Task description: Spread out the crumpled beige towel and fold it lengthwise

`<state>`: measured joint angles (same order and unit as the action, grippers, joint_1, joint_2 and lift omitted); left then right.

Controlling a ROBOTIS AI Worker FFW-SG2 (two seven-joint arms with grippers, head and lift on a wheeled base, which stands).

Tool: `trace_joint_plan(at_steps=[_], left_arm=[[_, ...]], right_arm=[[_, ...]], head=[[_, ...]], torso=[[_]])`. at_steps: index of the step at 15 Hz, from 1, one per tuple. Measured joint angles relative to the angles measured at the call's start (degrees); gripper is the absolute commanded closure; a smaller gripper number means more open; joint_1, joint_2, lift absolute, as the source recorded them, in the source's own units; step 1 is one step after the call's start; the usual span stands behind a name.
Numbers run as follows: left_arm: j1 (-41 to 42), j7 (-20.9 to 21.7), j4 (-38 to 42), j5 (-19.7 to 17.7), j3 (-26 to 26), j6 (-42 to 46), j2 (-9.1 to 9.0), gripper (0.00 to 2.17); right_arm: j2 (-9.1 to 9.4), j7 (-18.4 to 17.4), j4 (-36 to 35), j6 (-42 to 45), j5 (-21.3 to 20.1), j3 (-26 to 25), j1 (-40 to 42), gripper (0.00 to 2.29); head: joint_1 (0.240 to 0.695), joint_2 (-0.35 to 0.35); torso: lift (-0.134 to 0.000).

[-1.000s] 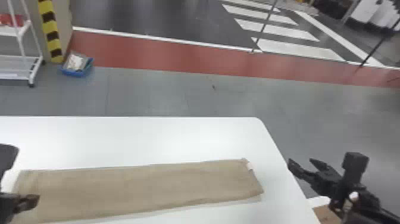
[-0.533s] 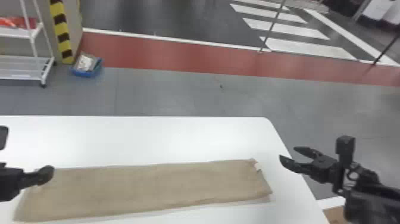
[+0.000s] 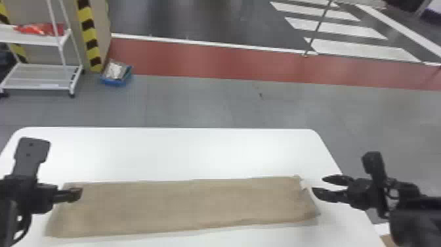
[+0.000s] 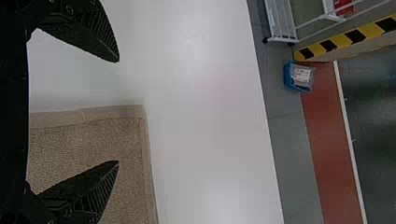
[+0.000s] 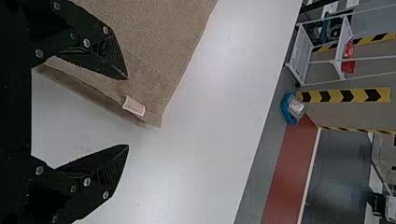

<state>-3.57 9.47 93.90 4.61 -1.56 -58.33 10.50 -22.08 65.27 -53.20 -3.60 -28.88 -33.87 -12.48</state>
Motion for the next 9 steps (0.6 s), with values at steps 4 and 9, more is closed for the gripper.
trace_joint_plan(at_steps=[4,9], left_arm=[[-0.44,0.17,0.00,-0.08,-0.35,-5.32,0.72,0.21],[-0.45,0.54,0.39,-1.04,-0.28,-7.32,1.05,0.21]], right_arm=[[0.02,0.21,-0.69,-1.06,0.14,-0.44,0.29,0.44],[0.86,0.12,-1.96,-0.33,0.93,-1.42,1.32,0.44]], head=[[0.695,-0.229],[0.695,-0.231]], torso=[[0.000],[0.000]])
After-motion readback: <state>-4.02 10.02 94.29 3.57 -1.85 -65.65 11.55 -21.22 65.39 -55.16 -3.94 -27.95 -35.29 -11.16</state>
